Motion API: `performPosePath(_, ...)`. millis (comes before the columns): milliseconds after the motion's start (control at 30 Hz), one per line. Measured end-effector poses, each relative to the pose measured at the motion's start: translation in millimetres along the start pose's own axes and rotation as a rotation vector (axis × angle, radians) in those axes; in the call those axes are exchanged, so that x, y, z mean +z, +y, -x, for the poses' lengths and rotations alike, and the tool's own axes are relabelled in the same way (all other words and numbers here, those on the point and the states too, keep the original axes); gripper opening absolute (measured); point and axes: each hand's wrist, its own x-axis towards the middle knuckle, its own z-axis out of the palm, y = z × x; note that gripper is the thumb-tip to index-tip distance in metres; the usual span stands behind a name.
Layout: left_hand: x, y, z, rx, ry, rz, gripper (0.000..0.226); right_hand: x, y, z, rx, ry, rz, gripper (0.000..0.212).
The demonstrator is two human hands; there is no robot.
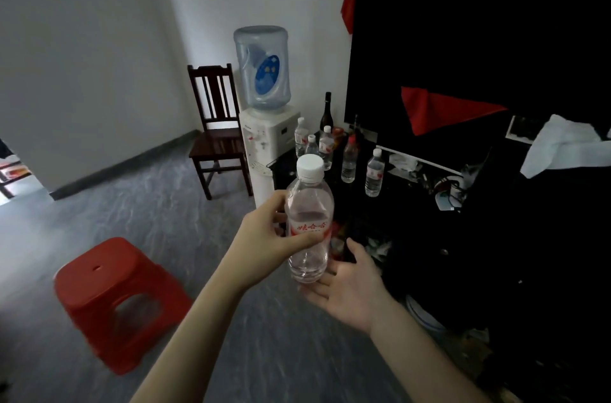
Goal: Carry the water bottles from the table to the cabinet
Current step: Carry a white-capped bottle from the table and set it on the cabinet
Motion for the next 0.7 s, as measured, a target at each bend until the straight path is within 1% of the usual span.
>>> performPosePath(133,9,-10,-74,-0.005,-0.015,-0.008,0.048,1,-54,-53,0.014,0.001,-0.036,0.075)
performPosePath(233,11,-21,-113,-0.016,-0.025,-0.030,0.048,4,-84,-88,0.023,0.013,-0.068,0.078)
performPosePath(433,10,-44,-185,-0.060,-0.049,-0.041,0.048,9,-121,-146,0.085,-0.005,-0.100,0.079)
performPosePath(700,10,-97,-291,-0.072,-0.156,-0.031,0.050,26,-166,-235,0.087,0.075,-0.154,0.077)
